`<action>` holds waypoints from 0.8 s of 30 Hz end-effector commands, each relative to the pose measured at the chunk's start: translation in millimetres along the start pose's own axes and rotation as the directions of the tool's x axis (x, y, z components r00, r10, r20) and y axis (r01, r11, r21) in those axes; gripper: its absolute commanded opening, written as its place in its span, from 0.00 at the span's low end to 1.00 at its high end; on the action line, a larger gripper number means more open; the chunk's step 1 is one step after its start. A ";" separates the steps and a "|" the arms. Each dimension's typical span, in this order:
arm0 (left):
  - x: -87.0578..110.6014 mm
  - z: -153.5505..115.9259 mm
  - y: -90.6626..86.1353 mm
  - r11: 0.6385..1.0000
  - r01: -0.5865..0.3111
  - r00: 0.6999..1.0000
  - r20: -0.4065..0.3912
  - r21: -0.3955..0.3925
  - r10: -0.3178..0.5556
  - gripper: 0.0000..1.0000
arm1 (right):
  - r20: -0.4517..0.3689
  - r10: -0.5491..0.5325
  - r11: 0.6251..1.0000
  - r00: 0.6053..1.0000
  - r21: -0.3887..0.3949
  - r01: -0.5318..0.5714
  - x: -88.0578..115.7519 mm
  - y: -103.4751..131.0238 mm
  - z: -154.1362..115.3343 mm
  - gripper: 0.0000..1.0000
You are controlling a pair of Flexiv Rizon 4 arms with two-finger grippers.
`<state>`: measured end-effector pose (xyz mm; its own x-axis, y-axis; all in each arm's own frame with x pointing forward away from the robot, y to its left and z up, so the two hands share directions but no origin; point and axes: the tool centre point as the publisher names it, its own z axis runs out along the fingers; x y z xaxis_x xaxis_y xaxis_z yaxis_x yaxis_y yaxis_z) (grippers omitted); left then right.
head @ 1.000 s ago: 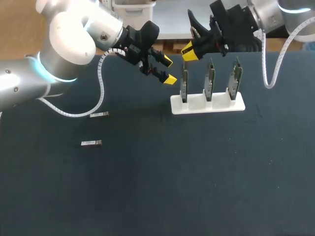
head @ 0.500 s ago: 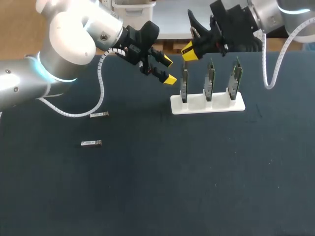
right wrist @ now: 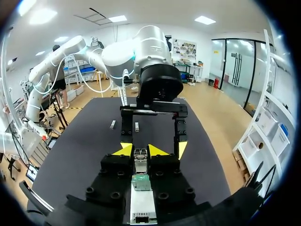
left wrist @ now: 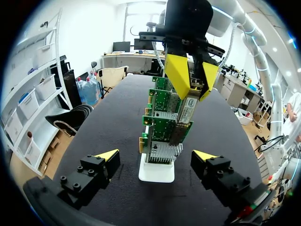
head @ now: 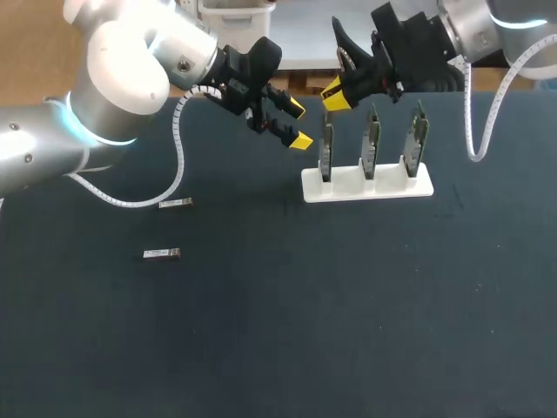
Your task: Pick up the optical module with the left hand, and insert it into the network port with the right hand.
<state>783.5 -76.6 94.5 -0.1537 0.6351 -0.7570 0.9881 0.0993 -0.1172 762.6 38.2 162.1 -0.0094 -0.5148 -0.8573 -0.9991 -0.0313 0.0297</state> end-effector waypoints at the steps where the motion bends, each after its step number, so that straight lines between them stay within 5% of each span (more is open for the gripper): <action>1: -1.6 0.4 2.0 1.000 0.002 1.000 -0.007 0.004 -0.002 1.00 | -0.001 0.004 1.000 1.000 0.007 -0.004 -0.6 1.4 1.1 0.47; 2: -1.6 0.4 2.0 1.000 0.002 1.000 -0.007 0.004 -0.002 1.00 | -0.001 0.006 1.000 1.000 0.008 -0.006 -0.9 1.4 1.2 1.00; 16: -1.6 0.4 2.0 1.000 0.002 1.000 -0.007 0.004 -0.002 1.00 | 0.068 0.069 0.998 0.995 -0.020 -0.067 -8.1 4.1 -8.7 1.00; 17: -1.6 0.4 2.0 1.000 0.002 1.000 -0.007 0.004 -0.002 1.00 | 0.065 0.068 0.998 0.996 -0.022 -0.067 -7.5 4.6 -8.3 0.74; 19: -1.6 0.4 2.0 1.000 0.002 1.000 -0.007 0.004 -0.002 1.00 | 0.057 0.070 0.997 0.996 -0.021 -0.069 -6.1 5.4 -7.2 0.00; 24: -1.6 0.4 2.0 1.000 0.002 1.000 -0.007 0.004 -0.002 1.00 | 0.047 0.074 0.997 0.996 -0.025 -0.073 -3.4 7.1 -4.9 0.00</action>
<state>783.5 -76.6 94.5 -0.1536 0.6351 -0.7570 0.9881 0.0993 -0.1172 755.3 34.0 168.2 -0.0846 -0.4728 -0.8771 -0.9944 -0.0164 0.1047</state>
